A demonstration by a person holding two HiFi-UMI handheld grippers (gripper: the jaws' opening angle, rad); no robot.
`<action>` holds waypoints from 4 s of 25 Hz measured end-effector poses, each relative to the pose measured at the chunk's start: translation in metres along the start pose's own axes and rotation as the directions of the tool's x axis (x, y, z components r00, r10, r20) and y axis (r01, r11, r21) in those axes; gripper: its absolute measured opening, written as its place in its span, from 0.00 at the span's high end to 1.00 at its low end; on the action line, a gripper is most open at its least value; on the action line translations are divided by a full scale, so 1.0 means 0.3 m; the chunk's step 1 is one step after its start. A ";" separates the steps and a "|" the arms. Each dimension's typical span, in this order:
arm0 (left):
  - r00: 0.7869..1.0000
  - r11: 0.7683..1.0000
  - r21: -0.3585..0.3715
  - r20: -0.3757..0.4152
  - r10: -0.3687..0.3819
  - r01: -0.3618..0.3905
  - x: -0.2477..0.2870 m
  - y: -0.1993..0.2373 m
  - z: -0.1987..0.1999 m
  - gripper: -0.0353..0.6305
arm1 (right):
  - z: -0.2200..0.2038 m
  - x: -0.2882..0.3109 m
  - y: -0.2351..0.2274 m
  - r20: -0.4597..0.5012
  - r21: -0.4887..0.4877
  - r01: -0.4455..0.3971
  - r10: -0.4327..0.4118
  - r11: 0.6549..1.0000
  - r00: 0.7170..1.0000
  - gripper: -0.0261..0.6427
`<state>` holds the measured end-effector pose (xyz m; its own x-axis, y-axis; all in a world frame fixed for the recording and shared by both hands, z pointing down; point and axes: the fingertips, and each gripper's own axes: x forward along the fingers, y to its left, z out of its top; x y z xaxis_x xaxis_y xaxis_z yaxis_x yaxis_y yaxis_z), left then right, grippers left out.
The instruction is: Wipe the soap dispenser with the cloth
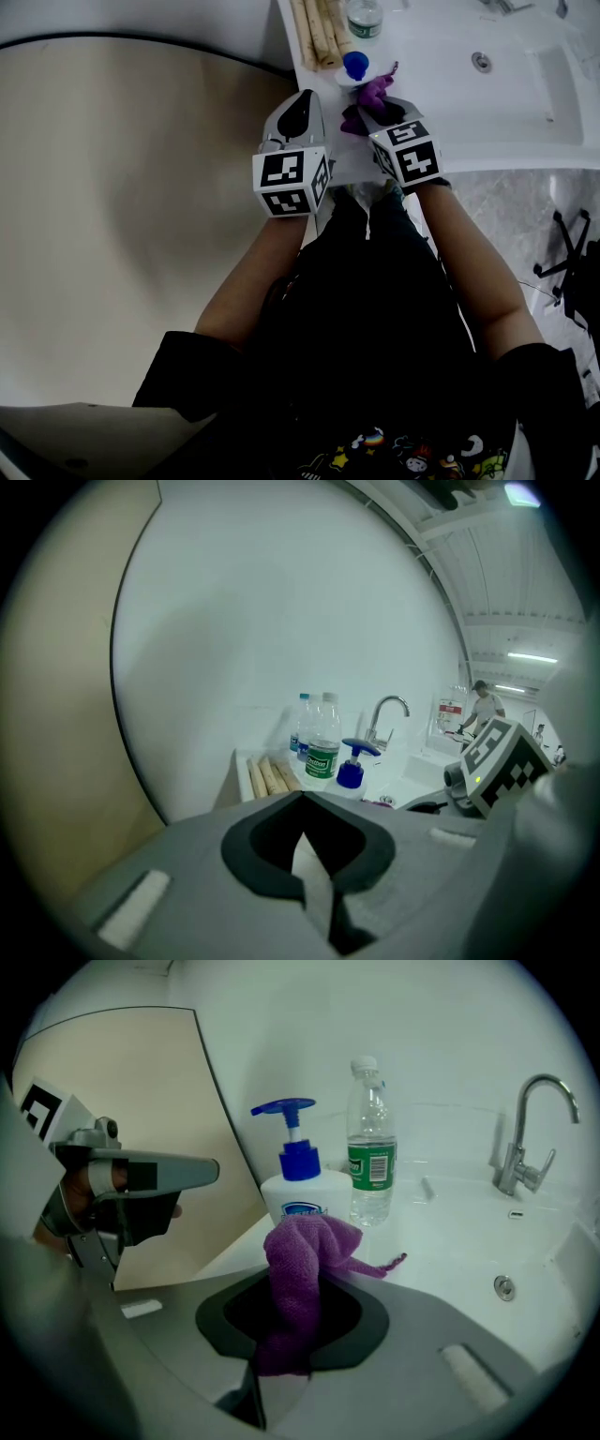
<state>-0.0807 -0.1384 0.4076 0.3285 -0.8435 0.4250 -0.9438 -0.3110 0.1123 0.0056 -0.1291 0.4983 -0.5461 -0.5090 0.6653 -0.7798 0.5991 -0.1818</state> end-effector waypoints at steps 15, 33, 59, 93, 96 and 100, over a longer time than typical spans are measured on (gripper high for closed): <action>0.999 0.999 -0.023 0.037 -0.029 0.030 -0.035 0.061 0.030 0.95 | 0.156 -0.085 0.119 0.092 -0.026 0.000 0.002 1.000 0.996 0.81; 0.998 0.998 0.023 0.014 -0.062 0.062 -0.036 0.057 -0.050 0.95 | 0.103 -0.002 0.117 0.247 0.013 0.037 -0.039 0.999 0.968 0.81; 0.992 0.994 0.038 0.064 -0.107 0.105 -0.009 0.134 -0.016 0.95 | 0.201 0.029 0.219 0.297 0.006 0.041 -0.041 0.999 0.954 0.81; 0.922 0.921 0.094 0.056 -0.384 0.378 -0.015 0.136 0.026 0.95 | 0.155 0.125 0.154 0.237 0.111 0.174 -0.196 0.978 0.951 0.81; 0.914 0.915 0.092 0.066 -0.400 0.393 -0.001 0.100 0.036 0.95 | 0.113 0.097 0.123 0.205 0.105 0.179 -0.197 0.978 0.959 0.81; 0.907 0.909 0.091 0.074 -0.414 0.408 0.003 0.051 0.048 0.95 | 0.065 0.048 0.089 0.167 0.069 0.191 -0.200 0.979 0.965 0.81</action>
<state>-0.0945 -0.1501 0.3968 0.6919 -0.6687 0.2724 -0.7201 -0.6664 0.1932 -0.0290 -0.1326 0.4889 -0.4222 -0.7149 0.5573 -0.8890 0.4467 -0.1005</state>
